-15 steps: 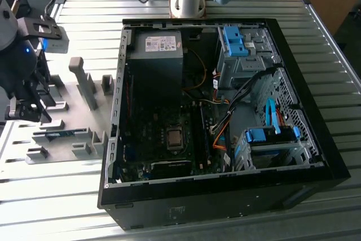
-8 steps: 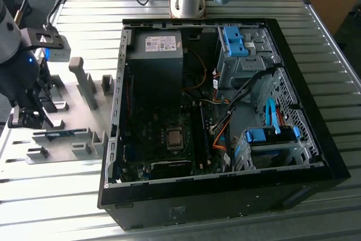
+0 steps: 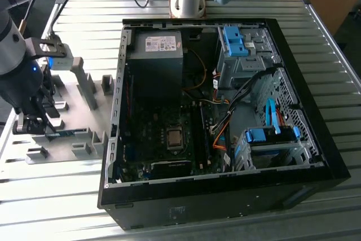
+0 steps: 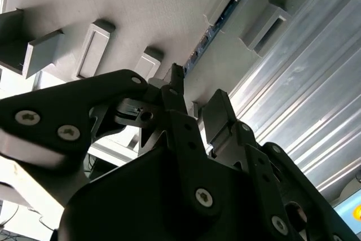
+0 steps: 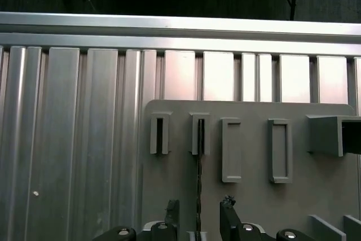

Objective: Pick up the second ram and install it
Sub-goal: 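Pick up the second ram and move it above second insertion slot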

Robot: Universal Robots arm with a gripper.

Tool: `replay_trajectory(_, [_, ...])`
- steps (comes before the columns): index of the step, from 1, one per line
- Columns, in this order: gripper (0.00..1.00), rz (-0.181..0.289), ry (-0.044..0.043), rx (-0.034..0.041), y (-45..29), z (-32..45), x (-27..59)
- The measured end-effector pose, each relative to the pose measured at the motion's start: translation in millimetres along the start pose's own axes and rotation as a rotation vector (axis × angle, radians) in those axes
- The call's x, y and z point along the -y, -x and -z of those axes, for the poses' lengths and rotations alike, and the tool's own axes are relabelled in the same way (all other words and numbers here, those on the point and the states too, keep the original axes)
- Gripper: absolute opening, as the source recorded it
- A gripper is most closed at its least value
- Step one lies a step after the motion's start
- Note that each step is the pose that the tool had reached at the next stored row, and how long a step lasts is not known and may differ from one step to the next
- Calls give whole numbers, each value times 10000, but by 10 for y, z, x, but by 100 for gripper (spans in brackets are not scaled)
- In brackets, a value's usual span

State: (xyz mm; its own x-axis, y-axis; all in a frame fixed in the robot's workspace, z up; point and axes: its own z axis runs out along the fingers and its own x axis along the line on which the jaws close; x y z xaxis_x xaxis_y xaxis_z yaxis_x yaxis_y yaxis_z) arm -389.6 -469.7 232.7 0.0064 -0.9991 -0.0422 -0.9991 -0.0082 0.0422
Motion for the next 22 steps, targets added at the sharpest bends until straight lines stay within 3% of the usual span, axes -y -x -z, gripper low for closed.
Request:
replay_trajectory(7, [42,-1,-2,0,-2,-39,0])
replay_trajectory(12, [42,1,-35,-1,-6,-125,-16])
replay_trajectory(19, [42,8,-181,-2,-12,-250,-46])
replay_trajectory(21, [40,8,-181,-3,-12,-250,-46])
replay_trajectory(22, [33,7,-182,-2,-12,-254,-46])
